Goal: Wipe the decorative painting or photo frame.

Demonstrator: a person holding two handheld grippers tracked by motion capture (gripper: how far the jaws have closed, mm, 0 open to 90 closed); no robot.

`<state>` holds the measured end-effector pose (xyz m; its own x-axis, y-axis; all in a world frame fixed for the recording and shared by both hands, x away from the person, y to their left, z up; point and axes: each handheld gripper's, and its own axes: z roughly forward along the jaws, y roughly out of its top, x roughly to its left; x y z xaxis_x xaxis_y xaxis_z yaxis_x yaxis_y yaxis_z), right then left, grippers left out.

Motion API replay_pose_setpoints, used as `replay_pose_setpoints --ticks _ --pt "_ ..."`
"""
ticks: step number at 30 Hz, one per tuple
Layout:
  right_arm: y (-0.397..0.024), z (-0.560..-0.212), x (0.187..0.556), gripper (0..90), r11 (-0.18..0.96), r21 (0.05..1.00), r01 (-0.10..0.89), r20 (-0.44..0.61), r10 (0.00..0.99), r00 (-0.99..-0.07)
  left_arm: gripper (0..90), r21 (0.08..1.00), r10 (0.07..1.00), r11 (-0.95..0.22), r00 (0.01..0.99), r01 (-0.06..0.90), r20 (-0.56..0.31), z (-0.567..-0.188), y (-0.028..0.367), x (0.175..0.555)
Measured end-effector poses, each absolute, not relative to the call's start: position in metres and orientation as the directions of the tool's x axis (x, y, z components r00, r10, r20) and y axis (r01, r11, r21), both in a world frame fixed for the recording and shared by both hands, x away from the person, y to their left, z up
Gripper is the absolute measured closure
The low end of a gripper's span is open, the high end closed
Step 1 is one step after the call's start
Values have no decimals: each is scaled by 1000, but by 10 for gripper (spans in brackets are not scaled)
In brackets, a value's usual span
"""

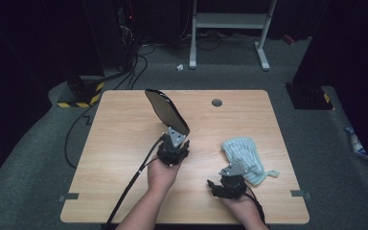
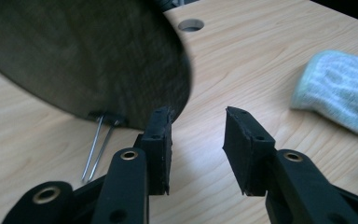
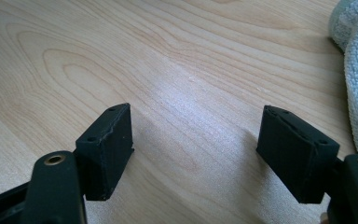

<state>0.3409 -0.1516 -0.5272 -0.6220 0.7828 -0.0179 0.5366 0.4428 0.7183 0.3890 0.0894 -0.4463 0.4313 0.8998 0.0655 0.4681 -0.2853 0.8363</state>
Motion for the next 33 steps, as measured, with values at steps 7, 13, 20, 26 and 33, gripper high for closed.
replay_pose_setpoints --ticks 7,13,20,26,33 --pt "-152 -527 341 262 445 718 535 -20 782 -623 639 794 932 -272 354 543 78 -473 127 401" --pt "-152 -527 341 261 442 717 539 -17 784 -621 673 748 951 -258 299 611 85 -495 143 418" --pt "-152 -527 340 262 440 716 542 -14 785 -619 708 738 958 -228 280 635 54 -507 147 434" --pt "-152 -527 340 262 444 717 537 -18 782 -623 719 721 960 -227 274 655 54 -515 148 444" --pt "-152 -527 340 262 445 717 536 -19 782 -623 792 712 959 -242 272 660 74 -518 147 453"
